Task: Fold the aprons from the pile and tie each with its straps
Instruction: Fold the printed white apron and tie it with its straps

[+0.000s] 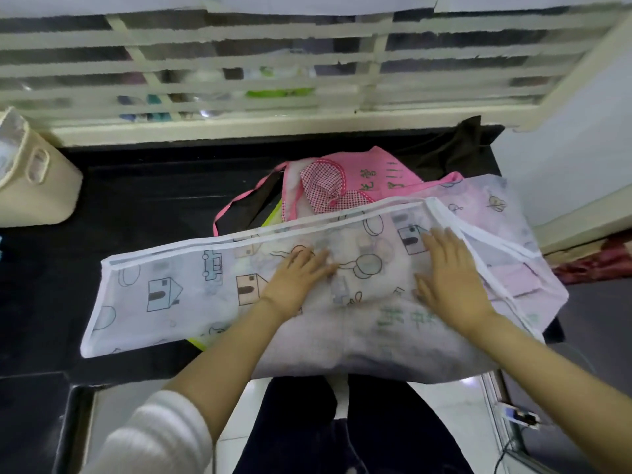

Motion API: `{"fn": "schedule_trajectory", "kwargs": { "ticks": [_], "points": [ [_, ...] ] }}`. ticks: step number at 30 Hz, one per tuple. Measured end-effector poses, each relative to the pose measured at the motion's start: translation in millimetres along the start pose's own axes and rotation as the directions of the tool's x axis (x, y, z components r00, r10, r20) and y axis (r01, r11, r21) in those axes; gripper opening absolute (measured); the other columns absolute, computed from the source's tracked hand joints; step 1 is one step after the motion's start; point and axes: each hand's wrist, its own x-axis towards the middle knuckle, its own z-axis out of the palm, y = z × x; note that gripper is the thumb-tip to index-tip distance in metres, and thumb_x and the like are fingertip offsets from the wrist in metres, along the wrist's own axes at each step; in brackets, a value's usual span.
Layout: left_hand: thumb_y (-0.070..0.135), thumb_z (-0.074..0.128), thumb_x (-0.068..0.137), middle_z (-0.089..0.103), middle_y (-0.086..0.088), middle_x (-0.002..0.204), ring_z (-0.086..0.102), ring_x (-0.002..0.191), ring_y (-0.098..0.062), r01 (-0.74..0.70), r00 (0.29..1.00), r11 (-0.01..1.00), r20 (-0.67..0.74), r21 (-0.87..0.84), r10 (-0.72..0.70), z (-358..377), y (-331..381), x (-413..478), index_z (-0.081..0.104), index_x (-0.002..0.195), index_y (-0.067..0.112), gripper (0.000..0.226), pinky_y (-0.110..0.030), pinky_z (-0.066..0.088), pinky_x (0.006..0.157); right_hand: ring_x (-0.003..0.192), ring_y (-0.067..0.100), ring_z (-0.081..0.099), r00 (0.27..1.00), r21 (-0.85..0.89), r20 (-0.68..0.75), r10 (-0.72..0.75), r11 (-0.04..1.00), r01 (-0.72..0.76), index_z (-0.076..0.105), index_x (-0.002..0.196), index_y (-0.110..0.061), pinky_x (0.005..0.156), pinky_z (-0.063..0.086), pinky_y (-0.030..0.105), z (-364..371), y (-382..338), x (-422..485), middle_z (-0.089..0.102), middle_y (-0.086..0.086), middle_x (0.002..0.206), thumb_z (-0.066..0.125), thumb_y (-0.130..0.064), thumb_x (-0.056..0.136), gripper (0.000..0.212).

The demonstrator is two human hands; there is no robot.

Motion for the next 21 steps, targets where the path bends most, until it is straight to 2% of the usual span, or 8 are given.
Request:
{"fn": "schedule_trajectory", "kwargs": {
  "ticks": [3,6,7,10,12,14,17,21],
  "points": [
    [0.002,0.049,0.086,0.016,-0.006,0.156,0.019,0.14,-0.032,0.156,0.987,0.982,-0.011,-0.102,-0.158,-10.9,22.5,11.5,0.029,0.142,0.022,0.063,-0.042,0.018,0.112,0.138,0.046,0.023,0.95,-0.005,0.19,0.248,0.968,-0.252,0.024,0.145,0.0,0.111,0.019,0.054,-6.7,36.0,-1.0,0.027,0.026,0.149,0.071,-0.032,0.078,0.088],
    [0.012,0.047,0.092,0.034,-0.015,0.14,0.035,0.127,-0.034,0.301,0.953,0.947,-0.009,-0.108,-0.304,-23.4,54.7,37.3,0.035,0.131,0.01,0.041,-0.041,0.031,0.102,0.11,0.045,0.052,0.952,0.029,0.242,0.187,0.979,-0.2,0.044,0.127,0.003,0.087,0.049,0.052,-12.6,62.4,-2.4,0.05,0.026,0.124,0.055,-0.024,0.084,0.052],
    [0.008,0.053,0.088,0.034,-0.017,0.138,0.035,0.127,-0.034,0.316,0.947,0.941,-0.016,-0.123,-0.32,-27.7,65.7,47.4,0.035,0.131,0.008,0.046,-0.039,0.033,0.101,0.098,0.041,0.057,0.963,0.025,0.219,0.156,0.986,-0.165,0.049,0.117,0.004,0.076,0.052,0.046,-16.1,71.1,-1.8,0.054,0.023,0.112,0.047,-0.019,0.087,0.037],
    [-0.006,0.072,0.066,0.031,-0.022,0.145,0.034,0.132,-0.037,0.173,0.97,0.974,-0.146,-0.149,-0.195,-32.8,91.1,73.1,0.039,0.135,0.008,0.078,-0.037,0.038,0.101,0.094,0.031,0.057,0.934,0.017,0.318,0.16,0.984,-0.175,0.049,0.113,-0.005,0.074,0.046,0.035,-25.2,90.2,0.7,0.054,0.012,0.108,0.04,-0.012,0.096,0.02],
    [-0.014,0.06,0.072,0.007,-0.015,0.157,0.01,0.143,-0.036,0.086,0.993,0.983,-0.065,-0.162,-0.098,-37.9,107.3,84.4,0.021,0.148,0.017,0.091,-0.046,0.022,0.112,0.073,0.025,0.056,0.933,0.132,0.334,0.134,0.973,-0.187,0.048,0.102,-0.006,0.061,0.042,0.02,-27.7,107.7,2.9,0.059,0.012,0.093,0.042,-0.012,0.097,0.01],
    [-0.014,0.051,0.078,0.006,-0.008,0.157,0.008,0.144,-0.033,0.15,0.989,0.97,0.035,-0.19,-0.146,-44.8,118.1,94.8,0.013,0.15,0.022,0.089,-0.051,0.017,0.113,0.055,0.021,0.05,0.926,0.306,0.359,0.116,0.922,-0.235,0.047,0.089,-0.005,0.051,0.038,0.02,-35.9,125.8,8.3,0.058,0.014,0.073,0.046,-0.012,0.098,0.011],
    [0.002,0.044,0.09,0.028,-0.005,0.149,0.031,0.133,-0.029,0.263,0.961,0.933,-0.018,-0.245,-0.276,-53.8,124.8,110.7,0.018,0.148,0.024,0.067,-0.046,0.034,0.102,0.063,0.026,0.052,0.904,0.373,0.415,0.101,0.888,-0.27,0.049,0.085,-0.009,0.059,0.044,0.036,-54.0,156.7,28.5,0.058,0.012,0.072,0.048,-0.022,0.097,0.017],
    [0.02,0.039,0.098,0.033,-0.001,0.147,0.041,0.121,-0.028,0.298,0.95,0.918,-0.015,-0.261,-0.312,-67.9,126.7,126.1,0.004,0.152,0.026,0.064,-0.038,0.045,0.084,0.069,0.023,0.056,0.928,0.373,0.367,0.059,0.905,-0.205,0.055,0.081,-0.014,0.069,0.044,0.036,-80.7,191.3,85.2,0.058,0.003,0.072,0.052,-0.03,0.095,0.021]
  ]
}}
